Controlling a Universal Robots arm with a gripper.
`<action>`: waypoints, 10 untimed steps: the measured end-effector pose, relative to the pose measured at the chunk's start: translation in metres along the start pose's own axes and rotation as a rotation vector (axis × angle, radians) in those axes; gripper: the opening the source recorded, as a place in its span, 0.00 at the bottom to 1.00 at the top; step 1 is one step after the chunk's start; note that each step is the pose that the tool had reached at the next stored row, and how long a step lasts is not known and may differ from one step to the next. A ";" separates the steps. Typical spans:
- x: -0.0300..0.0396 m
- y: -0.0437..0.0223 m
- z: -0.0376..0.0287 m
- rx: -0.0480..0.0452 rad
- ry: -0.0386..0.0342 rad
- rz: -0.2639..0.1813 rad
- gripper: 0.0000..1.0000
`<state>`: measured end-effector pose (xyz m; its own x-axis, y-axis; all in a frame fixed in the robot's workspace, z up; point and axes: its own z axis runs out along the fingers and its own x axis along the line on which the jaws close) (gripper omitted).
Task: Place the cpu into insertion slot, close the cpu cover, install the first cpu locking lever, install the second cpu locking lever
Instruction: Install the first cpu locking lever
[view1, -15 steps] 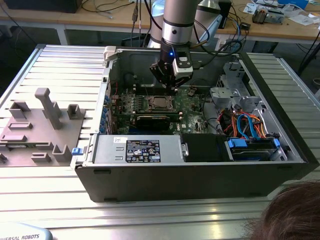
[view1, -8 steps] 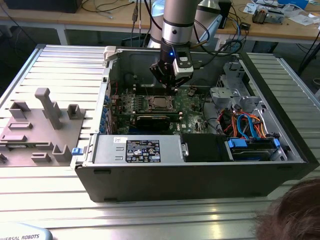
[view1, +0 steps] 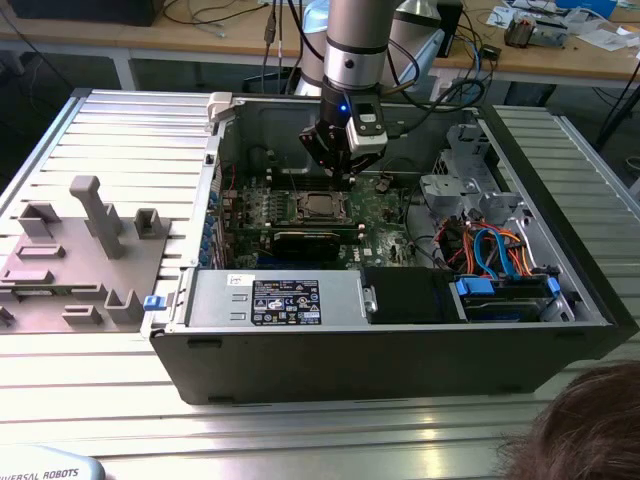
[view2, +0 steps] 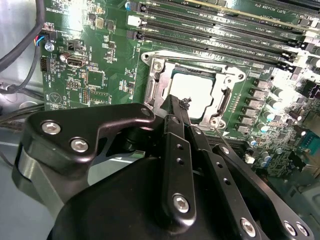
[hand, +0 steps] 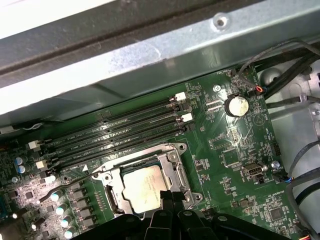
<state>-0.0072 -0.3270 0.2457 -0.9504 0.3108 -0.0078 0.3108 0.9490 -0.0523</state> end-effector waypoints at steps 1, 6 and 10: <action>0.0000 0.0000 0.0000 0.0000 0.0000 -0.001 0.11; 0.0000 0.0000 0.0000 0.0000 -0.0004 -0.008 0.11; 0.0000 0.0000 0.0000 -0.0001 -0.0006 -0.013 0.11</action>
<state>-0.0072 -0.3270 0.2457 -0.9545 0.2980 -0.0078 0.2979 0.9531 -0.0524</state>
